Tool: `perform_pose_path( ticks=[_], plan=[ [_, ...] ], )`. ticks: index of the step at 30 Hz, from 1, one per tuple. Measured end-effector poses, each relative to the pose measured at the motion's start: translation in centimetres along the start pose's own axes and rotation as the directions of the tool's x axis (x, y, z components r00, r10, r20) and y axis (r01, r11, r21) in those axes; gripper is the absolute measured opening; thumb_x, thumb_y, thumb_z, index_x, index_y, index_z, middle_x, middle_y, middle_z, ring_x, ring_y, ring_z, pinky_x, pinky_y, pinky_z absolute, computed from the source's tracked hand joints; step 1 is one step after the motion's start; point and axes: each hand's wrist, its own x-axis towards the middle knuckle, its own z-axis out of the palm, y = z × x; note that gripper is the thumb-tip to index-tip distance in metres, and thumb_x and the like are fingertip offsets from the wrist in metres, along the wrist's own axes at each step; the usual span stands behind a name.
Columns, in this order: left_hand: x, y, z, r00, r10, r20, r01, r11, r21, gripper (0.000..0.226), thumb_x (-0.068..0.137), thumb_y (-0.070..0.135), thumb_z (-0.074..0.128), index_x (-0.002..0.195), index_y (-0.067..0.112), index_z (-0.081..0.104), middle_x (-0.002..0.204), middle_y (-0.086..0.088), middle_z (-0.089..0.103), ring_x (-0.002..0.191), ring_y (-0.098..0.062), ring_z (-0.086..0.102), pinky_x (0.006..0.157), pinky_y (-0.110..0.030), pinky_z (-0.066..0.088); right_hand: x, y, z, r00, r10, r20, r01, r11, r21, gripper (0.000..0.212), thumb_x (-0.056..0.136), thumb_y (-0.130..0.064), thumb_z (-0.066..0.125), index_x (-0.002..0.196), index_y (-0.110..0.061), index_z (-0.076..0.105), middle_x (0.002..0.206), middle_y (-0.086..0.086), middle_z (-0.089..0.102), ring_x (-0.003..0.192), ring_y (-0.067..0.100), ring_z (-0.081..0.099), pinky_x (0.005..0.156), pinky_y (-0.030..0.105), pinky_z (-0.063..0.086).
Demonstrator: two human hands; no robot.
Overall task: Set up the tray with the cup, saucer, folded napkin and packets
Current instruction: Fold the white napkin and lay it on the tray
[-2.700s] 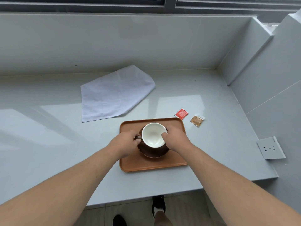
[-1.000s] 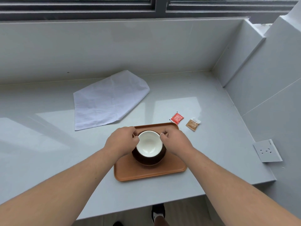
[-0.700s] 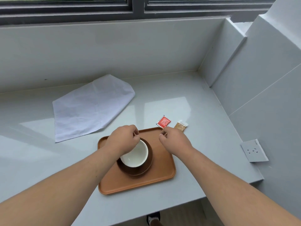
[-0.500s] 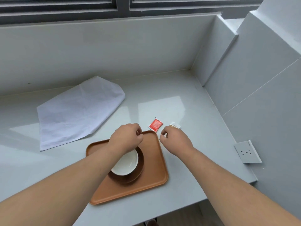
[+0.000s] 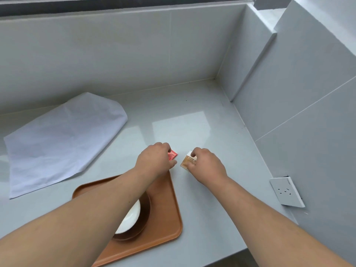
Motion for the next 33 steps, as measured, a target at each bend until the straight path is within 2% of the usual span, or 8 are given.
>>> perform_pose_path(
  ticks=[5,11,15,19,23,28,31,33],
  plan=[
    [1.1,0.0,-0.2,0.999,-0.025,-0.033,0.025,1.000,-0.019,0.046,0.086,0.054,0.066,0.121,0.026,0.061,0.117,0.001,0.062,0.103,-0.023,0.060,0.073,-0.033,0.043,1.5,-0.4,-0.1,0.999,-0.032,0.000,0.032,0.999,0.027,0.032,0.088,-0.035,0.058,0.118,-0.025,0.063,0.118,0.000,0.063,0.102,0.023,0.060,0.070,0.033,0.045],
    [1.5,-3.5,-2.1,0.992,-0.104,-0.077,0.104,0.995,0.001,0.049,0.085,0.056,0.067,0.122,0.026,0.059,0.121,0.001,0.060,0.107,-0.023,0.060,0.074,-0.036,0.047,4.4,-5.5,0.1,0.979,-0.206,0.006,0.206,0.978,0.040,0.033,0.091,-0.038,0.062,0.120,-0.023,0.063,0.116,0.001,0.062,0.103,0.023,0.061,0.072,0.035,0.048],
    [0.7,-8.2,-4.1,0.971,-0.209,-0.119,0.216,0.975,0.047,0.044,0.087,0.041,0.065,0.125,0.021,0.057,0.121,-0.002,0.059,0.107,-0.026,0.058,0.079,-0.040,0.053,6.5,-10.8,1.1,0.944,-0.327,0.037,0.326,0.945,0.012,0.033,0.092,-0.035,0.060,0.122,-0.021,0.062,0.117,0.002,0.063,0.105,0.024,0.059,0.073,0.035,0.048],
    [-1.2,-13.1,-5.5,0.931,-0.341,-0.132,0.357,0.924,0.136,0.047,0.080,0.020,0.059,0.126,0.018,0.050,0.117,-0.005,0.054,0.100,-0.029,0.052,0.073,-0.038,0.046,8.5,-15.6,2.6,0.915,-0.392,0.097,0.391,0.920,0.030,0.040,0.092,-0.033,0.059,0.130,-0.020,0.058,0.124,0.005,0.061,0.110,0.027,0.059,0.076,0.037,0.048],
    [-3.0,-17.0,-5.7,0.901,-0.428,-0.069,0.434,0.887,0.161,0.053,0.078,0.018,0.059,0.129,0.019,0.046,0.120,-0.005,0.052,0.101,-0.029,0.051,0.075,-0.039,0.049,11.0,-19.6,3.6,0.920,-0.356,0.165,0.338,0.933,0.127,0.054,0.093,-0.032,0.057,0.144,-0.018,0.047,0.136,0.008,0.055,0.117,0.031,0.057,0.083,0.039,0.049],
    [-3.8,-19.7,-5.5,0.902,-0.428,-0.052,0.431,0.898,0.084,0.047,0.083,0.010,0.053,0.128,0.021,0.052,0.124,-0.003,0.052,0.105,-0.028,0.052,0.078,-0.038,0.049,14.3,-23.1,4.7,0.930,-0.217,0.295,0.117,0.939,0.324,0.045,0.090,-0.028,0.057,0.132,-0.015,0.050,0.119,0.006,0.061,0.094,0.029,0.059,0.070,0.032,0.044],
    [-4.1,-20.6,-5.5,0.901,-0.432,-0.044,0.433,0.901,0.023,0.043,0.085,0.012,0.053,0.126,0.023,0.055,0.125,-0.001,0.053,0.108,-0.025,0.053,0.078,-0.036,0.048,15.0,-23.8,4.8,0.924,-0.179,0.339,0.047,0.931,0.362,0.026,0.085,-0.023,0.057,0.110,-0.016,0.059,0.099,0.003,0.065,0.077,0.021,0.060,0.057,0.028,0.039],
    [-4.5,-20.8,-5.6,0.905,-0.425,-0.026,0.425,0.905,-0.018,0.042,0.085,0.020,0.058,0.126,0.025,0.054,0.127,0.001,0.053,0.110,-0.023,0.053,0.079,-0.035,0.048,14.7,-24.2,4.6,0.928,-0.171,0.332,0.035,0.925,0.378,0.012,0.079,-0.020,0.057,0.091,-0.018,0.059,0.085,0.003,0.064,0.072,0.022,0.059,0.054,0.027,0.038]
  ],
)
